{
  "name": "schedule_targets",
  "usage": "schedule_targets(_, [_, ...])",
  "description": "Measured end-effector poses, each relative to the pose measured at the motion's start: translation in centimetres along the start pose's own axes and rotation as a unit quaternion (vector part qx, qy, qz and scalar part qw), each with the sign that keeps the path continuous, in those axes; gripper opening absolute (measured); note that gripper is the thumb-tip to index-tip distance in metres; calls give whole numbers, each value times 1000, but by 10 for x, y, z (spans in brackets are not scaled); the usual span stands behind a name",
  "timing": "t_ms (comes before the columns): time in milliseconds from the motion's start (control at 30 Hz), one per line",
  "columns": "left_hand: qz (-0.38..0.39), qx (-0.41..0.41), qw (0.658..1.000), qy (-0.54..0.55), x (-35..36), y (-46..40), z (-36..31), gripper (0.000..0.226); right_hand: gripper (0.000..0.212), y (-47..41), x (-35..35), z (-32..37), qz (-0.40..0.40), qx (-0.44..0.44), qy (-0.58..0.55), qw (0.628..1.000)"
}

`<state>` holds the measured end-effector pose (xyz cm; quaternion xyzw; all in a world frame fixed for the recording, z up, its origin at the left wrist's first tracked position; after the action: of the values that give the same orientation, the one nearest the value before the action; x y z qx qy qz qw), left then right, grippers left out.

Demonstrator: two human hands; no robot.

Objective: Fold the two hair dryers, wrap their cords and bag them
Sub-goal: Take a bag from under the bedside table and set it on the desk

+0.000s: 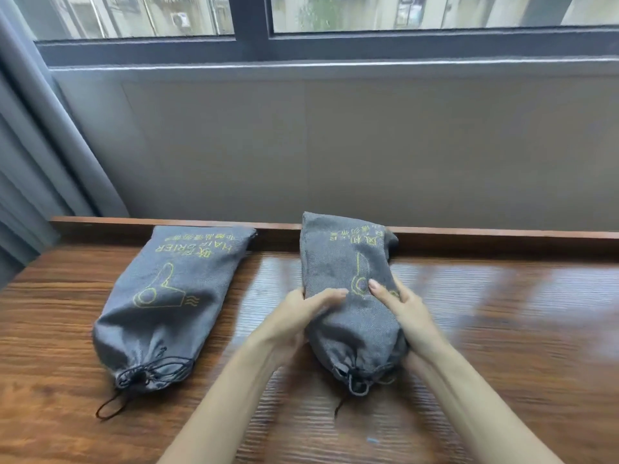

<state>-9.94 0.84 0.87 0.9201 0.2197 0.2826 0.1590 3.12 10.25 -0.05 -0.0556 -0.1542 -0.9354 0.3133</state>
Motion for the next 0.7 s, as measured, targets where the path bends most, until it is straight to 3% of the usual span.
schedule_targets(100, [-7,-9,1000,10,9,7,-6,39,39,5,-1,10,-32,10,10,999])
schedule_targets(200, [-17,-19,999,24,16,24,-18,47,80,18,4,27,-33,31,34,998])
schedule_targets(300, [-39,-24,998,44,18,50,-35,60,91,34,16,49,-16,43,51,998])
schedule_targets(467, [-80,-10,994,75,11,99,-66,62,73,56,56,84,54,60,78,994])
schedule_targets(600, [-129,29,985,113,-5,140,-85,57,38,63,97,105,127,53,127,982])
schedule_targets(700, [-173,72,972,141,-28,180,-96,60,39,69,140,107,203,56,154,965])
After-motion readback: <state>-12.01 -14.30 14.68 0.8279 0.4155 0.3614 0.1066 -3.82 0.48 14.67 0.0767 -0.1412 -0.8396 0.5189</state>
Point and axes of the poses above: each hand's wrist, its own y-axis away from the middle knuckle, its own x-axis out of the palm, z = x × y, the point moved 3 cm from there along -y, towards the middle knuckle, and after that the axes turned 13 degrees about y, right-handed, at the moved point
